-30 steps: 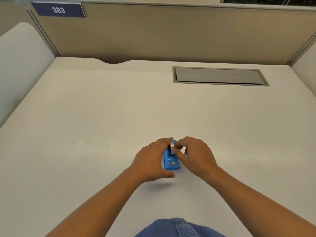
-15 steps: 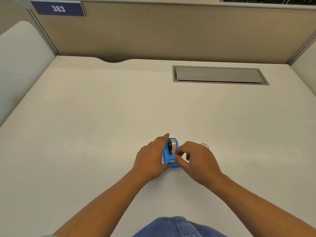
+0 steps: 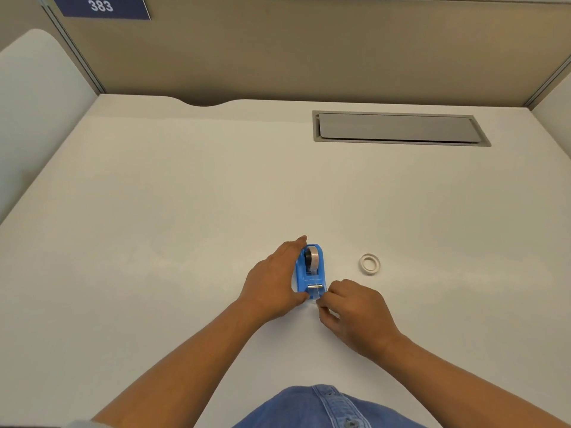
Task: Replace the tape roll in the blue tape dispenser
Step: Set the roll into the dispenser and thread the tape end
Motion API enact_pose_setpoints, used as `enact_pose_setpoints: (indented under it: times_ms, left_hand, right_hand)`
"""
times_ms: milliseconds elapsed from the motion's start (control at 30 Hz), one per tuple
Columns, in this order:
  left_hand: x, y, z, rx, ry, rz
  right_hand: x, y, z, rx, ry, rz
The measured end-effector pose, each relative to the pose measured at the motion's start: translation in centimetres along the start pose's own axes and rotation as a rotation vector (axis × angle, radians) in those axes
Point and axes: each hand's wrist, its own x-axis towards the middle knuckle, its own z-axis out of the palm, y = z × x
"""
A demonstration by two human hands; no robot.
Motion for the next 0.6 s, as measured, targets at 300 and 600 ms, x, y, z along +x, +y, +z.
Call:
enact_pose_setpoints:
  times_ms: [300,600]
  left_hand:
    - [-0.1,0.1,0.6,-0.110,0.040,-0.033]
    - [-0.3,0.0,1.5,0.011,0.138,0.038]
  right_hand:
    - [0.5,0.7,1.2,0.015,0.050,-0.060]
    - [-0.5,1.2,1.5,0.517,-0.045,0.532]
